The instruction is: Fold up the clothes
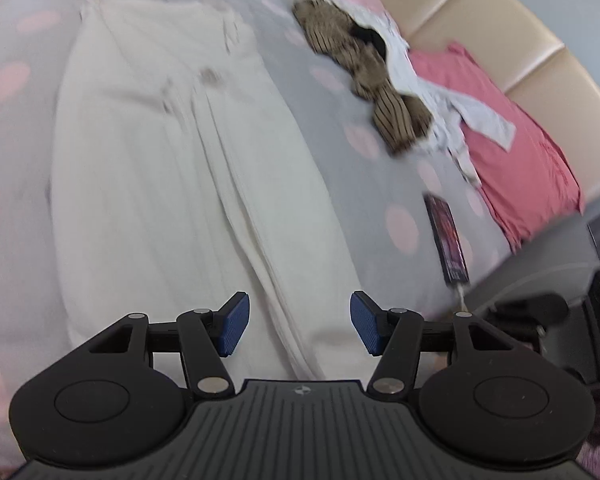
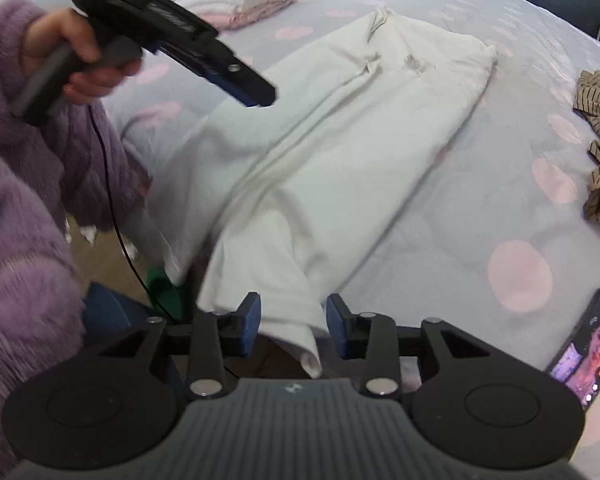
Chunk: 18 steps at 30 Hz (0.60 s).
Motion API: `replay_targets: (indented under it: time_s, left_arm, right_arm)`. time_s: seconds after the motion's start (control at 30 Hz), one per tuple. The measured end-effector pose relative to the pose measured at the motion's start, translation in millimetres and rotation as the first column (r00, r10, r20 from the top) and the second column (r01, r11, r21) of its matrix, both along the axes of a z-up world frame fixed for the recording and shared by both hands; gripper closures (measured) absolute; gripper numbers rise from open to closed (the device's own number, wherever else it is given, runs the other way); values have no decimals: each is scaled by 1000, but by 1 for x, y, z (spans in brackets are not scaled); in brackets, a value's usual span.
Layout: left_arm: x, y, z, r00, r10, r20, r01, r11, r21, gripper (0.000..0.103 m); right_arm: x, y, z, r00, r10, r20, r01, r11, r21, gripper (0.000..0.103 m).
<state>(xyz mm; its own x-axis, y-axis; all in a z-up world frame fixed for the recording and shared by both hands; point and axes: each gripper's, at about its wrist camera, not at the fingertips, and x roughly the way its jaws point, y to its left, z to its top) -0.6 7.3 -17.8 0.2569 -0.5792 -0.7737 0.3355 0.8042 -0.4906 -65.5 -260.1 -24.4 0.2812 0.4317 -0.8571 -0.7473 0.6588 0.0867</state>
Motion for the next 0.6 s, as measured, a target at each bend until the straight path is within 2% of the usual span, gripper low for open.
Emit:
replay_targets:
  time_s: [0.1, 0.2, 0.33, 0.47, 0.5, 0.57, 0.6]
  left_arm:
    - [-26, -10, -10, 997, -31, -64, 31, 1000, 6, 49]
    - [-40, -16, -21, 994, -23, -109, 24, 1000, 13, 49]
    - [-43, -20, -38, 987, 2, -163, -1, 1000, 3, 49]
    - [-41, -22, -52, 983, 18, -180, -24, 999, -32, 50]
    - [-39, -22, -55, 982, 21, -189, -29, 999, -39, 52]
    - [-36, -22, -62, 978, 21, -208, -33, 998, -55, 70]
    - [-34, -22, -64, 977, 16, -213, -30, 998, -58, 75]
  right_arm:
    - [-7, 2, -15, 998, 56, 26, -54, 995, -82, 60]
    - [-12, 7, -28, 991, 115, 63, -104, 982, -155, 57]
    - [-18, 9, -39, 972, 190, 137, -160, 966, -203, 53]
    - [-16, 12, -46, 948, 261, 184, -220, 951, -216, 59]
    - [-15, 13, -47, 942, 276, 193, -235, 949, -211, 59]
    - [-14, 16, -46, 932, 298, 208, -257, 945, -204, 63]
    - [-14, 18, -46, 930, 304, 205, -264, 943, -204, 78]
